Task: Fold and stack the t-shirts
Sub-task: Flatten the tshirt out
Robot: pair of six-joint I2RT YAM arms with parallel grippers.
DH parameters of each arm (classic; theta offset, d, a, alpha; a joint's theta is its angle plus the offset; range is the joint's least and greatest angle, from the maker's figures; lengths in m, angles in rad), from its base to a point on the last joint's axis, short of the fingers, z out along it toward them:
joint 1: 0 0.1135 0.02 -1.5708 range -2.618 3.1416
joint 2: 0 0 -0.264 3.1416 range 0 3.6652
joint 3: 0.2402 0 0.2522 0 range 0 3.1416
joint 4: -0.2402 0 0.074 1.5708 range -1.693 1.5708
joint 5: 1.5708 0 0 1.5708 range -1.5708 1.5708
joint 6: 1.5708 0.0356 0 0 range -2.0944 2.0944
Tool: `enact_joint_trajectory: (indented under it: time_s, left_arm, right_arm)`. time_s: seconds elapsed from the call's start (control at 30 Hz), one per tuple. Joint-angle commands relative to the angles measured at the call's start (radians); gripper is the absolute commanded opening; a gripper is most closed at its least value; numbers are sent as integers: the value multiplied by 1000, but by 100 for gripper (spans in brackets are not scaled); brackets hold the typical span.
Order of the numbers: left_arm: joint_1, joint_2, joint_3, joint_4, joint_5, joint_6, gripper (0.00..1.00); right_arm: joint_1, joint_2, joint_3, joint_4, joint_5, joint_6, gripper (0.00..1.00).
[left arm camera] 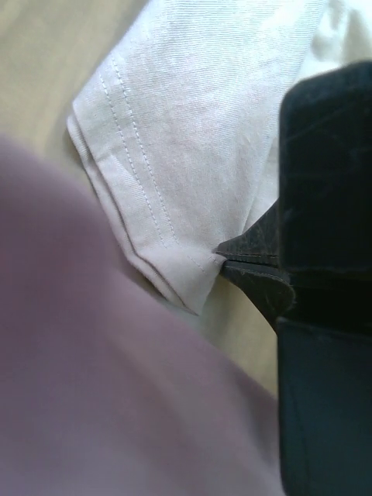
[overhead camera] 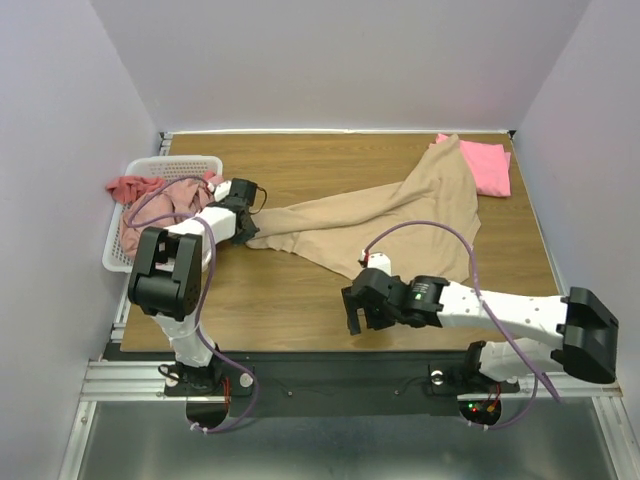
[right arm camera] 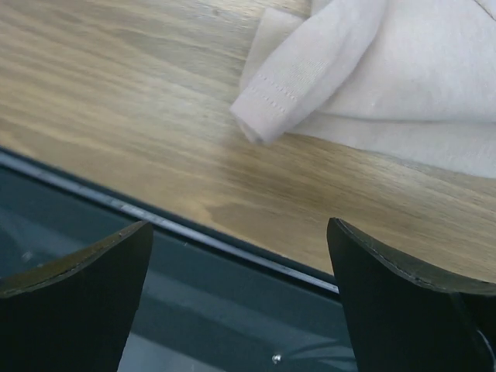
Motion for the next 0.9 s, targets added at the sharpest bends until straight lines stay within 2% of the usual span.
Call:
enact_joint_trajectory:
  time_s: [0.0,0.13,0.27,0.33,0.37,0.4,0.47,0.57,0.73,0.87]
  left_arm:
    - [-12,-91,-80,-26,-9,-53,0]
    - [-21,-160,-116,-18,-4,-62,0]
    - [-26,-208,-146,-12,-7,-72,0]
    - [-27,-244,-166,3,-10,-70,0]
    - [-27,-257,-178,8,-10,-69,0]
    - [-27,-269,-184,15,-9,-64,0]
    - [-27,-306,-189,26,-6,-52,0]
    - [-27,-361,-196,37,-6,-35,0]
    - [-27,-439,-198,35,16,-23,0]
    - [-29,-498,-196,28,31,-23,0]
  right_arm:
    - [33,59,42,23,151,89,99]
    - [46,148,76,60,257,113,93]
    - [47,209,117,101,298,112,86]
    - [46,237,128,108,337,122,76]
    - [46,242,129,106,342,127,62]
    - [46,245,129,106,346,133,62]
    - [46,234,116,106,349,162,22]
    - [43,193,82,95,363,193,2]
    - [32,96,25,57,394,231,1]
    - [27,10,21,-27,498,219,0]
